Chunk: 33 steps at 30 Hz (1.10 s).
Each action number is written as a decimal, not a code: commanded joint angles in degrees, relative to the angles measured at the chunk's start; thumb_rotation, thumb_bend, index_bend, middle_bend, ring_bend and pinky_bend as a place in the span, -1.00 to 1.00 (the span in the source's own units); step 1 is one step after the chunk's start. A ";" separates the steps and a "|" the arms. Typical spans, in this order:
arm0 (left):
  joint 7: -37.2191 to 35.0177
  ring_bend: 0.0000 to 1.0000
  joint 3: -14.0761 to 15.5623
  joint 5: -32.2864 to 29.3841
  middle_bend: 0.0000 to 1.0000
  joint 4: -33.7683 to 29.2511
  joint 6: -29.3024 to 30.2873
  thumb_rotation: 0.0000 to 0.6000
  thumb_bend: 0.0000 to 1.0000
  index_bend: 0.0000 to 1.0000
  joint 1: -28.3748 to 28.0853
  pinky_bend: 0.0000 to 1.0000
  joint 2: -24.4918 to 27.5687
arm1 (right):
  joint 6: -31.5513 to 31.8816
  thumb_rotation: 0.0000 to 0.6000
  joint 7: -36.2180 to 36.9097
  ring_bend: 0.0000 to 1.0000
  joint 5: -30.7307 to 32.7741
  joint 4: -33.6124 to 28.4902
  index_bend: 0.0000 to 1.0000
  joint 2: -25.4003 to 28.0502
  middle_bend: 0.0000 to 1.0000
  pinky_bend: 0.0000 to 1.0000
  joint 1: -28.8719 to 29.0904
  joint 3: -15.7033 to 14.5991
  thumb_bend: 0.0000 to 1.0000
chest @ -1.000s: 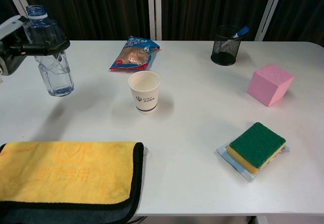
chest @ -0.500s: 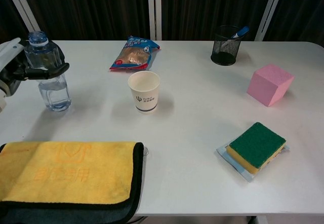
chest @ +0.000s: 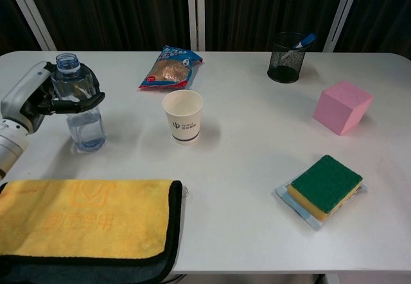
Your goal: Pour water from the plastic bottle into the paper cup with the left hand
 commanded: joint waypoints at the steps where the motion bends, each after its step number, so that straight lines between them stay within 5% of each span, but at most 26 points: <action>1: -0.32 -0.15 0.29 0.25 0.02 0.63 0.10 1.00 -0.35 -0.08 0.19 0.13 -0.34 | 0.10 0.68 0.05 -1.00 -0.09 0.16 -1.00 -0.09 -1.00 -1.00 -0.01 0.00 -0.58; 5: -1.14 -0.30 0.42 0.46 -0.17 0.96 0.72 1.00 -0.41 -0.39 0.26 0.06 -0.45 | 0.19 0.68 0.14 -1.00 -0.10 0.22 -1.00 -0.10 -1.00 -1.00 -0.06 -0.01 -0.58; 12: -2.02 -0.51 0.61 0.61 -0.44 1.63 0.98 1.00 -0.49 -0.63 0.53 -0.21 -0.66 | 0.24 0.68 0.03 -1.00 0.07 0.23 -1.00 -0.17 -1.00 -1.00 -0.12 0.03 -0.57; 25: -1.91 -0.81 1.10 1.39 -0.68 2.14 5.41 1.00 -0.74 -0.87 1.49 -0.61 -0.34 | 0.10 0.69 0.14 -1.00 -0.03 -0.25 -1.00 0.02 -1.00 -1.00 0.05 0.07 -0.57; 33: -3.46 -0.85 0.32 0.71 -0.72 0.92 7.95 1.00 -0.82 -0.87 2.93 -0.64 1.39 | 0.21 0.70 0.51 -1.00 -0.11 -0.15 -1.00 0.03 -1.00 -1.00 0.02 0.07 -0.57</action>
